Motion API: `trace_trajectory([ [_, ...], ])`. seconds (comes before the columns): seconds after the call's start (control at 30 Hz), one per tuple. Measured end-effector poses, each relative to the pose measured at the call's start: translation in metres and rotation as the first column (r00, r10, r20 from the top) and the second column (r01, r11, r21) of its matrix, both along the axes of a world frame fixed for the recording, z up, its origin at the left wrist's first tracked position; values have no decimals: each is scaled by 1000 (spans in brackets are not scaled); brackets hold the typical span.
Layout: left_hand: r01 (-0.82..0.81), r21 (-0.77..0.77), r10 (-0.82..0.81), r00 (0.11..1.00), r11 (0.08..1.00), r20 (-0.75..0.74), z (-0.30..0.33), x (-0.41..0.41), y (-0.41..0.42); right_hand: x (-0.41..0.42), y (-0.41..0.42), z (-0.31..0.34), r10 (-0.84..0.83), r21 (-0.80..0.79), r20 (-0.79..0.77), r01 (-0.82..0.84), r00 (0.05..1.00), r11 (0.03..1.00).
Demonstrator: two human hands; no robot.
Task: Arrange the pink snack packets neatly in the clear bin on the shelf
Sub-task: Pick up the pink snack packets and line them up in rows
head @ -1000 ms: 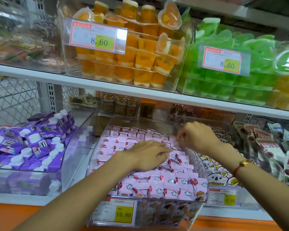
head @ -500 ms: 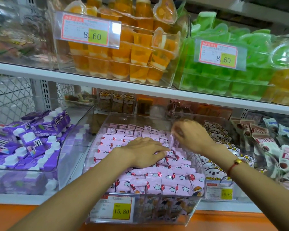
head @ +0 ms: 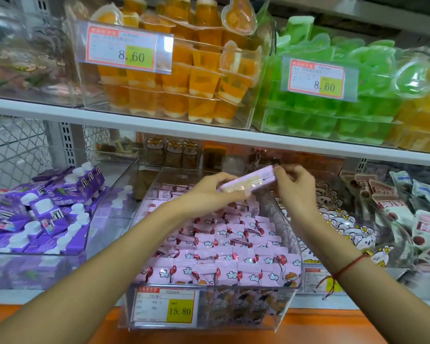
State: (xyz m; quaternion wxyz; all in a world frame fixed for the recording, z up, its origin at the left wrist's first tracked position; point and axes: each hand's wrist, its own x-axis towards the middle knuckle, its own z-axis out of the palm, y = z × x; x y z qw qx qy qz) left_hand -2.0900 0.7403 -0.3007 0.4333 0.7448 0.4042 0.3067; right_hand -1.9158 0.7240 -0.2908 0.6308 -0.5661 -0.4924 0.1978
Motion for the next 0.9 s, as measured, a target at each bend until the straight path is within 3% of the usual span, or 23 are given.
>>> trace_trajectory([
  [0.07,-47,-29,48,998,998,51,1,-5,-1,-2,0,-1,82,-105,-29,-85,996,991],
  [0.1,-74,-83,82,992,994,99,0,-7,-2,-3,-2,-1,89,-128,29,-85,996,988],
  [0.2,-140,-254,186,968,957,168,2,-10,-2,-2,-12,-1,92,-29,386,-88,918,996],
  [0.27,-169,-291,218,965,942,146,3,-10,-4,-3,-17,-2,158,-48,679,-171,716,984],
  [0.33,-169,-283,206,973,944,106,5,-9,-7,-6,-20,-3,145,-49,859,-204,491,978],
  [0.4,-155,-244,180,980,957,80,8,-5,-8,-6,-20,-2,62,21,905,-191,420,981],
  [0.47,-168,-241,205,969,956,137,9,1,-7,-3,-19,1,4,81,884,-161,468,984],
  [0.53,-215,-152,237,960,965,146,6,6,-6,3,-18,2,-12,94,818,-114,575,989],
  [0.6,-213,51,213,977,976,12,-3,9,-5,10,-17,2,98,22,645,-146,758,989],
  [0.67,-94,160,122,977,983,-175,-15,11,-4,12,-16,2,272,-80,367,-262,890,962],
  [0.73,12,211,61,940,977,-335,-26,12,-3,16,-11,0,313,-123,247,-290,917,949],
  [0.83,135,336,75,836,932,-544,-37,11,3,19,-9,-1,313,-151,243,-283,918,947],
  [0.9,200,331,57,777,922,-627,-40,9,7,22,-9,-2,327,-152,251,-297,911,943],
])
